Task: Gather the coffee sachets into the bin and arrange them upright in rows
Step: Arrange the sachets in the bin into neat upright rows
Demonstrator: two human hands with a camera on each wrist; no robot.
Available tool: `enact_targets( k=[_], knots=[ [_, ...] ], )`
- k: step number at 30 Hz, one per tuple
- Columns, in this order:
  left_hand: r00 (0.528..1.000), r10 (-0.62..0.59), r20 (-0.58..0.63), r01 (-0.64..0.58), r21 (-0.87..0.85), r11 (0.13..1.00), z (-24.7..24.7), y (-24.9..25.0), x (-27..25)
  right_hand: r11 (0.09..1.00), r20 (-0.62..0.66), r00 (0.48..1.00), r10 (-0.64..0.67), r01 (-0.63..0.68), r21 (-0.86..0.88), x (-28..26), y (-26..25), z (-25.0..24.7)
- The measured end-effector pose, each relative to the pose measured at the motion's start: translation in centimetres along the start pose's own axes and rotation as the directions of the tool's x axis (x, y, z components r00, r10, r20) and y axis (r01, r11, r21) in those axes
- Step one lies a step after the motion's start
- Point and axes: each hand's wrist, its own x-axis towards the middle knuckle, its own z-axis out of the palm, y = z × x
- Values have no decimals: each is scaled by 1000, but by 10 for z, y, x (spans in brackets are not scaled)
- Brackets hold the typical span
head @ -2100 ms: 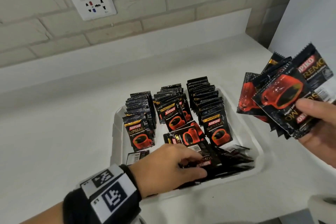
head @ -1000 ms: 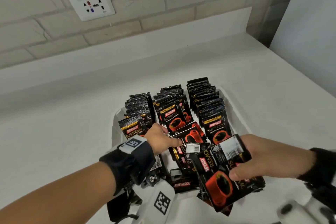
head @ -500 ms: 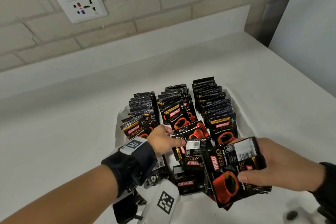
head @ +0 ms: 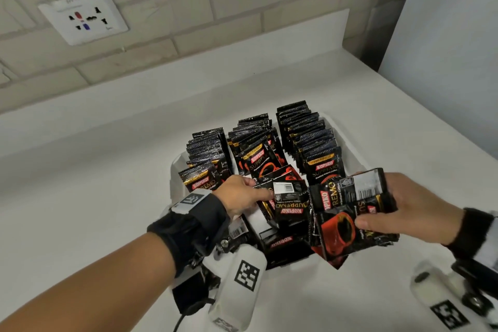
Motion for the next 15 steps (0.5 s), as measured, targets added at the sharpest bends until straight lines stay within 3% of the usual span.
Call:
enact_targets(
  k=[6,10,15],
  knots=[
    [999,-5,37,11,-156,988,-12,4,-10,999,46,998,-32,30,28,1,3,-1],
    [985,139,-99,-131,80,988,-23,14,-18,998,60,998,-32,29,59,1,5,0],
    [954,284,-95,-222,409,885,-30,30,-27,999,166,986,8,-16,41,3,4,2]
  ],
)
